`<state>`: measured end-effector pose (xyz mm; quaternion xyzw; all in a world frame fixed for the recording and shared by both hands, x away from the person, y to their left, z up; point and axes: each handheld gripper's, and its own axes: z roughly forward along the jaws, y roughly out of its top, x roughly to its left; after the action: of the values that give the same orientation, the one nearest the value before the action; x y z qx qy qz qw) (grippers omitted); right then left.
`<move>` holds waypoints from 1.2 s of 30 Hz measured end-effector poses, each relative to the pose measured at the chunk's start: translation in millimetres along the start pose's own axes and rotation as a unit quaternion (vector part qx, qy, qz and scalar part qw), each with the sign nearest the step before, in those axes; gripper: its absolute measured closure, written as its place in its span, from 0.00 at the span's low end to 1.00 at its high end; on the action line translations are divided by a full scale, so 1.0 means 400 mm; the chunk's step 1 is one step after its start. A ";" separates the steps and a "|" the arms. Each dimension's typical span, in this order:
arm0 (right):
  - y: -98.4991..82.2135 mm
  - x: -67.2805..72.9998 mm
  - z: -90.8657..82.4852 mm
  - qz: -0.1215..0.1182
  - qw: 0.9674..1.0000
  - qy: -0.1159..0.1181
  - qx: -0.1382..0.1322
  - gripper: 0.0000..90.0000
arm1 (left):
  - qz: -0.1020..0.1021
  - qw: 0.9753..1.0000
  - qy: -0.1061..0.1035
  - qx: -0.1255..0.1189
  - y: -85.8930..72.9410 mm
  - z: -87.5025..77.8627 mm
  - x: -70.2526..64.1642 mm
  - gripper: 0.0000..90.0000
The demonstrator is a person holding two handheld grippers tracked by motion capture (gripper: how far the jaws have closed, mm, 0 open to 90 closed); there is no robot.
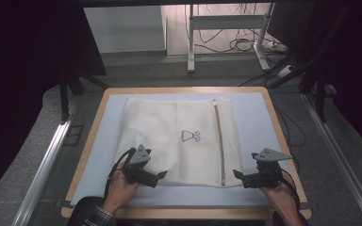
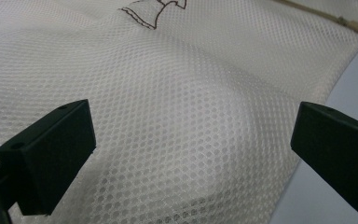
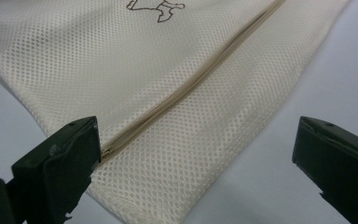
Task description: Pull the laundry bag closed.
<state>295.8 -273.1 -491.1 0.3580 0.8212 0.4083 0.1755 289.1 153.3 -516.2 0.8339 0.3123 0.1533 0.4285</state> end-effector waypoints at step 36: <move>0.009 0.031 0.009 -0.049 0.999 0.009 0.006 0.02 | 0.024 1.000 0.014 -0.005 0.006 -0.004 -0.015 0.01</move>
<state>291.2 -260.7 -490.4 0.3145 0.8419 0.3972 0.1859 284.8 149.2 -513.1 0.8366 0.2975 0.1766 0.4248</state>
